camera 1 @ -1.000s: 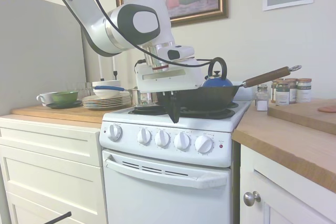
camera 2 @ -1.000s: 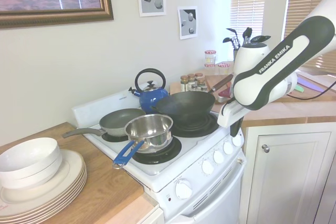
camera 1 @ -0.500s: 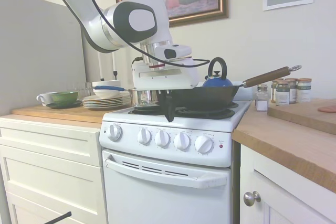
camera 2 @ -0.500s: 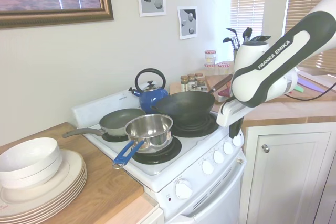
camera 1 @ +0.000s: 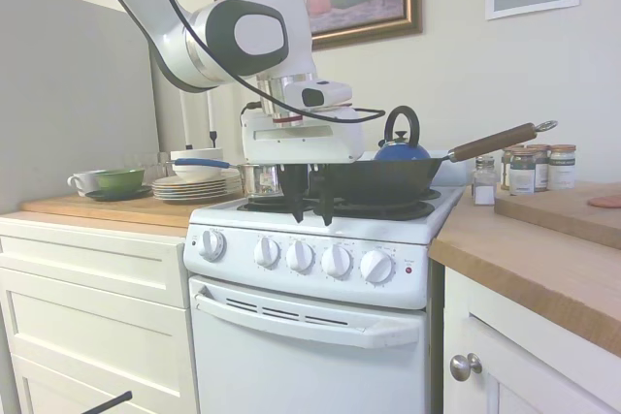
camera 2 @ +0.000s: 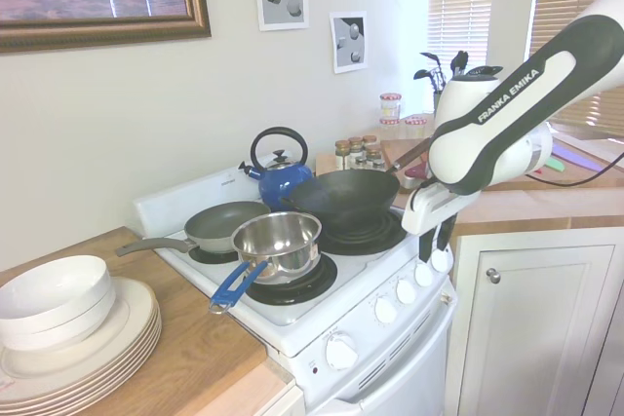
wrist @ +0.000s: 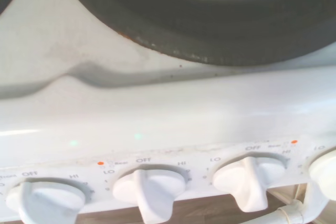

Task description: Turn on the stove on the bottom right

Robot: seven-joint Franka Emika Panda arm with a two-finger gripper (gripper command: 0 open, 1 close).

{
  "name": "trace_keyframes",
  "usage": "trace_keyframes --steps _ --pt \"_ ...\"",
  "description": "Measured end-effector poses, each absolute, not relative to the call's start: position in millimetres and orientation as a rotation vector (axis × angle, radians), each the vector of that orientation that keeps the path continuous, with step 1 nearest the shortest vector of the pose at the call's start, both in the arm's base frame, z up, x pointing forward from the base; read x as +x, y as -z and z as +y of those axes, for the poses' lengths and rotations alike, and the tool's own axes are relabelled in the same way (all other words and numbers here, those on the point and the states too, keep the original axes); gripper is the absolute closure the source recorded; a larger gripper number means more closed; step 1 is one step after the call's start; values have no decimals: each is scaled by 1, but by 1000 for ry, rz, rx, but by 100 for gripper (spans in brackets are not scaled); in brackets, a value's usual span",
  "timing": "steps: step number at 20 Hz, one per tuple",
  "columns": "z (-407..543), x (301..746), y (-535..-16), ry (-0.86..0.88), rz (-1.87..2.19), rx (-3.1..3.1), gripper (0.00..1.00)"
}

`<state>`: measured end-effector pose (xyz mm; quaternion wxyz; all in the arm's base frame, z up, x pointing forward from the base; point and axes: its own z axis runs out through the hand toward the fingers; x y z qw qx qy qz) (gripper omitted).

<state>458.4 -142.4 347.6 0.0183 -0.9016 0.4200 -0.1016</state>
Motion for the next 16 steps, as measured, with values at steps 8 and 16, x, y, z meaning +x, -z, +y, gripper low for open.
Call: trace_keyframes --steps 8,16 --pt "-140 459 -351 316 1302 -2785 0" --pt "-143 456 -350 311 1310 -2777 0"
